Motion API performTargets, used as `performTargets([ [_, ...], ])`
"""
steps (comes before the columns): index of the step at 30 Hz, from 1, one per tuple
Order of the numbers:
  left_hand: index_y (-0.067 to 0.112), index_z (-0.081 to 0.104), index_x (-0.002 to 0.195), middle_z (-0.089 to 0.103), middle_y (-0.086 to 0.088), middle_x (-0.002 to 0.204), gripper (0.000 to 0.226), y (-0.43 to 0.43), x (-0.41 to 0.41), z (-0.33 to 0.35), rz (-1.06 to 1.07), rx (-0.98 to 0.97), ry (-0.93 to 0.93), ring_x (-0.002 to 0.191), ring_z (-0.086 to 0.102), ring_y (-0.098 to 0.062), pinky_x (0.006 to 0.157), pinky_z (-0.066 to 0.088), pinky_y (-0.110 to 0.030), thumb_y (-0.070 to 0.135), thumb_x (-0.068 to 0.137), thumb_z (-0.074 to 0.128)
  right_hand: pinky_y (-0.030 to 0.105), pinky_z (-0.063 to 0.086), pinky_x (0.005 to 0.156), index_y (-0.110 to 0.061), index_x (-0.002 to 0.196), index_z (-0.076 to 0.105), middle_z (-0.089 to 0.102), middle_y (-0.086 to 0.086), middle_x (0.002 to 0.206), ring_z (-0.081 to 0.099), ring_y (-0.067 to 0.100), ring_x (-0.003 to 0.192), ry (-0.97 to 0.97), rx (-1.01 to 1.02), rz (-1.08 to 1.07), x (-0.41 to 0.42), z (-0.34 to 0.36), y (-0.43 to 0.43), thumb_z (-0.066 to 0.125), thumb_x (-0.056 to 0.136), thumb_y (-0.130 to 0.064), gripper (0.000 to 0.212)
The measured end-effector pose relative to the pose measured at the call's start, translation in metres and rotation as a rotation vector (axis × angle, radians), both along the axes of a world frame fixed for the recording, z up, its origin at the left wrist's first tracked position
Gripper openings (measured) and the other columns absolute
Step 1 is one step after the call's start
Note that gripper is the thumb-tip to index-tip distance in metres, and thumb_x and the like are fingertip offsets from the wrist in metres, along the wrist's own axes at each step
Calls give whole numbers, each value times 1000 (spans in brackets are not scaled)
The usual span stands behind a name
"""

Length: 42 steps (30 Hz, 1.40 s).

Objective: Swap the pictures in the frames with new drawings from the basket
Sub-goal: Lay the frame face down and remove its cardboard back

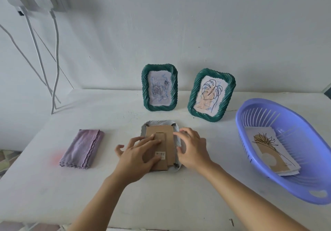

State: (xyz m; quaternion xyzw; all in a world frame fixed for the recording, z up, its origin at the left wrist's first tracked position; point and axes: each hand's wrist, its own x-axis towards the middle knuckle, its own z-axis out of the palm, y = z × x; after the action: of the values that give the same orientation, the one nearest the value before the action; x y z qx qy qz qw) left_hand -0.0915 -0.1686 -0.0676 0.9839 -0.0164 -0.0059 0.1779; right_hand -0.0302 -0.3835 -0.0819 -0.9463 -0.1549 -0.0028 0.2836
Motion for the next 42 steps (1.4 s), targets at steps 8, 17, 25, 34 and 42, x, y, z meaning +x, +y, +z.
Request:
performTargets([
  [8,50,41,128,50,34,124,54,4,11,4,-23,-12,-38,123,36,-3,103,18,-47,72,79,48,40,31,104,-31,141,46,35,-18,148,31,8,139,71,-36,59,16,13,3,60,69,-38,74],
  [17,45,57,120,50,26,115,38,25,39,-10,23,-162,-195,113,46,-7,96,27,-42,55,84,61,43,51,83,-20,114,68,59,-12,116,59,18,105,-177,56,9,34,-6,9,57,76,-28,39],
  [25,49,35,146,42,23,142,70,41,39,-18,5,122,-135,132,36,-13,98,23,-50,83,85,29,42,53,76,-19,119,67,62,-8,117,61,17,105,-368,12,-1,35,-21,11,64,84,-17,35],
  [34,32,36,150,44,5,140,68,37,39,-19,-76,231,-151,126,43,-25,92,31,-53,69,95,23,40,50,71,-19,114,67,60,-8,116,61,18,101,-405,-45,25,34,-21,13,55,90,-19,28],
  [42,36,31,152,43,4,136,79,35,48,-13,-86,244,-124,124,41,-26,92,30,-53,75,84,34,42,48,79,-21,129,60,51,-6,127,53,19,111,-307,-153,35,35,-18,13,44,97,-32,38],
])
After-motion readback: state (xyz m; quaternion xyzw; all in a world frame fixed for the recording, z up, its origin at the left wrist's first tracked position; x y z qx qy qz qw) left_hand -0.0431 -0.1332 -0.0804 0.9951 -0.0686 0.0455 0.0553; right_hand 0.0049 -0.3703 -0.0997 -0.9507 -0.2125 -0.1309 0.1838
